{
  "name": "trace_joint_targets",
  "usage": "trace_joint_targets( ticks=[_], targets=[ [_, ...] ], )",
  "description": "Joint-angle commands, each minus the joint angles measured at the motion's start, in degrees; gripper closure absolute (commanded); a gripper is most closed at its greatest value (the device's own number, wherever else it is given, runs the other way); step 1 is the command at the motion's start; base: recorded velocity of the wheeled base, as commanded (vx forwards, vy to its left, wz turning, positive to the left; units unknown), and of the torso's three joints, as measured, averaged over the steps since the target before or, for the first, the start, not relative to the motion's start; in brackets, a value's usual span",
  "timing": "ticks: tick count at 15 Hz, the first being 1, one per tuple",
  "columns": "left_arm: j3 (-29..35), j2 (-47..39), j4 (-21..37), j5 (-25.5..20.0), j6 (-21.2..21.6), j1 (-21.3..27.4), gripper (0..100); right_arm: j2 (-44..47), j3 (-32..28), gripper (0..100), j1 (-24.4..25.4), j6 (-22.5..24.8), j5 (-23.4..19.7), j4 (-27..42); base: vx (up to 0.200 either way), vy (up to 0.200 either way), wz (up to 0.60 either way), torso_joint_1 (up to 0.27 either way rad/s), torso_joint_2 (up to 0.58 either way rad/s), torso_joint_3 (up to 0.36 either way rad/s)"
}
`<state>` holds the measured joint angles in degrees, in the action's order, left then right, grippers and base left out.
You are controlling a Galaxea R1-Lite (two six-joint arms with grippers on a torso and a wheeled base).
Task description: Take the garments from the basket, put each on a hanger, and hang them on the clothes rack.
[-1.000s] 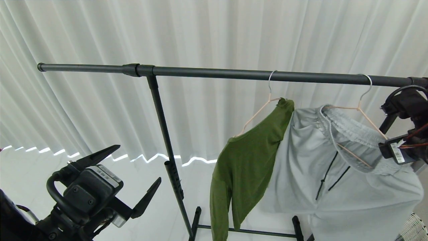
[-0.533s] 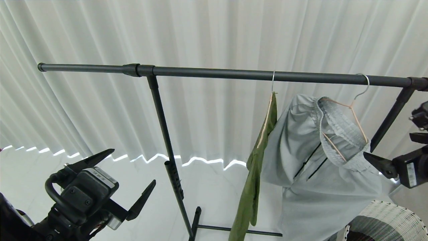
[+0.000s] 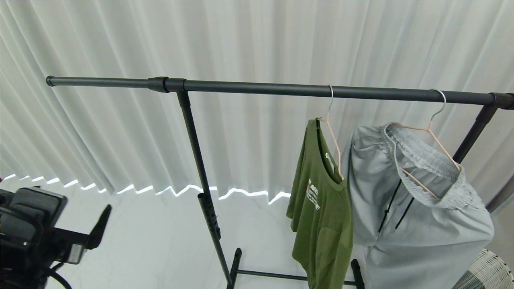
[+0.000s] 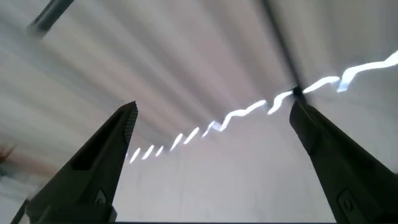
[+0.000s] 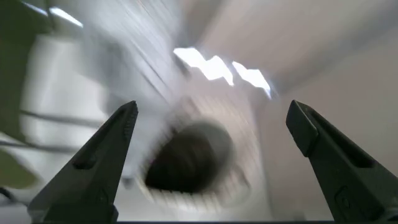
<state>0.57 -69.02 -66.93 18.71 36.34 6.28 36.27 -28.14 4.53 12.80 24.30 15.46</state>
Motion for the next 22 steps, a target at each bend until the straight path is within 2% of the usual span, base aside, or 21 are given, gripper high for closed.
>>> trace_joint_targets(
  ticks=[1,3,4,5,8,9,11,12,14,17,18,19,20,21,22],
  targets=[
    [-0.5,6.2,1.4,2.1,-2.4,-13.6,0,-15.3,1.9,0,-13.1,-0.8,0.0,10.2,0.000,0.000,0.00,0.000,0.00,0.000],
    [-0.5,9.9,4.0,2.2,-4.0,-18.0,0,-20.5,4.4,0,-12.5,-0.8,-0.2,10.6,0.000,0.000,0.00,0.000,0.00,0.000],
    [-0.5,16.3,10.0,2.2,-4.9,-20.1,0,-26.2,7.3,0,-11.5,-0.7,-1.6,10.6,0.000,0.000,0.00,0.000,0.00,0.000],
    [-0.5,22.1,15.9,2.2,-4.9,-20.2,0,-30.1,9.2,0,-11.0,-0.4,-2.7,10.7,0.000,0.000,0.00,0.000,0.00,0.000],
    [-0.5,41.9,37.6,1.9,-5.1,-19.9,0,-30.7,15.0,0,-11.0,-0.4,-0.2,9.0,0.000,0.000,0.00,0.000,0.00,0.000],
    [-0.6,49.5,45.1,1.8,-5.2,-18.7,0,-30.7,16.8,0,-11.0,0.5,-0.1,6.3,0.000,0.000,0.00,0.000,0.00,0.000],
    [-0.6,63.7,57.9,1.7,-5.0,-14.3,0,-30.7,17.2,0,-11.0,2.1,-0.1,5.0,0.000,0.000,0.00,0.000,0.00,0.000],
    [-0.6,63.4,60.7,1.9,-6.7,-14.2,0,-30.7,17.2,0,-11.0,1.7,0.0,4.9,0.000,0.000,0.00,0.000,0.00,0.000],
    [-0.6,63.7,61.8,2.5,-10.1,-14.2,0,-30.7,17.3,0,-11.0,-1.5,0.6,4.9,0.000,0.000,0.00,0.000,0.00,0.000],
    [-0.6,63.7,62.5,2.9,-10.9,-14.2,0,-30.7,18.6,0,-11.0,-10.0,2.2,3.8,0.000,0.000,0.00,0.000,0.00,0.000],
    [-0.6,63.7,62.6,3.0,-12.4,-14.2,0,-30.6,19.5,0,-11.0,-11.3,3.5,1.9,0.000,0.000,0.00,0.000,0.00,0.000],
    [-0.6,63.7,62.6,3.2,-13.4,-14.3,0,-30.6,21.9,0,-11.0,-11.8,5.1,-3.9,0.000,0.000,0.00,0.000,0.00,0.000],
    [-0.6,63.7,62.6,2.6,-13.6,-14.2,0,-30.6,22.8,0,-11.0,-11.7,5.1,-6.4,0.000,0.000,0.00,0.000,0.00,0.000],
    [-0.6,63.7,62.6,-2.1,-14.5,-14.2,0,-30.6,27.0,0,-11.0,-11.5,4.8,-14.1,0.000,0.000,0.00,0.000,0.00,0.000],
    [-0.6,63.7,62.7,-7.6,-16.7,-14.2,0,-30.6,28.0,0,-11.0,-11.2,3.4,-16.8,0.000,0.000,0.00,0.000,0.00,0.000]
  ],
)
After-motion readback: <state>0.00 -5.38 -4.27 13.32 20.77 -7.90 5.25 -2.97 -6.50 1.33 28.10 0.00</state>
